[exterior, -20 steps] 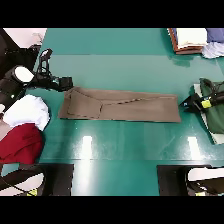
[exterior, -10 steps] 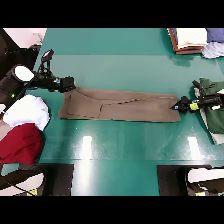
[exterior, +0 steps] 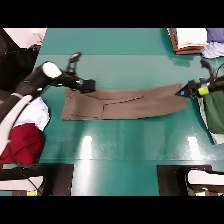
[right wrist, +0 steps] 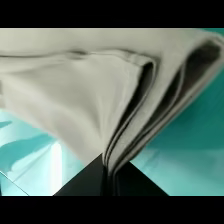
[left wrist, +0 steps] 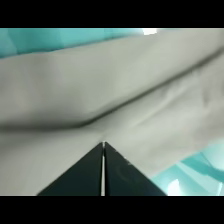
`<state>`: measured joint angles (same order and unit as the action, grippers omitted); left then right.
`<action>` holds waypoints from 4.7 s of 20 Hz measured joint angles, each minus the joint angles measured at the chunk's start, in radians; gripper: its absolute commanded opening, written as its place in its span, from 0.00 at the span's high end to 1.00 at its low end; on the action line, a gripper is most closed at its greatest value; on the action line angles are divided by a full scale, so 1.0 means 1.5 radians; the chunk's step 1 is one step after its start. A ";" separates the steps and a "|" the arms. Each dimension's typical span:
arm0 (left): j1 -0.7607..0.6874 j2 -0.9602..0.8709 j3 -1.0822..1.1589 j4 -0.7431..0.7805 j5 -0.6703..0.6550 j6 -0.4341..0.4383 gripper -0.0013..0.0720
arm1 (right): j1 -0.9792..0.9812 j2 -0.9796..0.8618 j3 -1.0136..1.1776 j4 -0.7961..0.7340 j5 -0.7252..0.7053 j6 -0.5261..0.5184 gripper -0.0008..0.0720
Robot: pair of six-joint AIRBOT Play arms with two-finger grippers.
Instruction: Fold the shirts.
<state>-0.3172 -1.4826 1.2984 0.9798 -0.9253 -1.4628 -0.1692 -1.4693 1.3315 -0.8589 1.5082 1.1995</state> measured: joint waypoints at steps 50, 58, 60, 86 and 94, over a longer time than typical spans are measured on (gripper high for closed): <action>0.234 0.128 0.211 0.226 -0.182 0.003 0.95 | 0.580 -0.259 0.359 0.158 -0.161 -0.050 0.41; 0.236 0.128 0.210 0.209 -0.195 0.003 0.95 | 0.325 -0.132 0.065 0.090 -0.166 -0.011 0.11; 0.236 0.128 0.210 0.202 -0.190 0.003 0.95 | 0.289 -0.130 0.020 0.089 -0.173 -0.008 0.11; 0.146 0.128 0.210 0.195 -0.193 0.006 0.95 | 0.323 -0.213 0.128 0.187 -0.165 -0.030 0.96; 0.054 0.128 0.210 0.195 -0.136 0.004 0.95 | -0.031 0.000 0.070 0.113 -0.188 -0.018 0.97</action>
<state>-0.2356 -1.2900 1.6135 1.2716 -1.1294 -1.4567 -0.2161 -1.4693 1.4372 -0.6895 1.2255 1.1721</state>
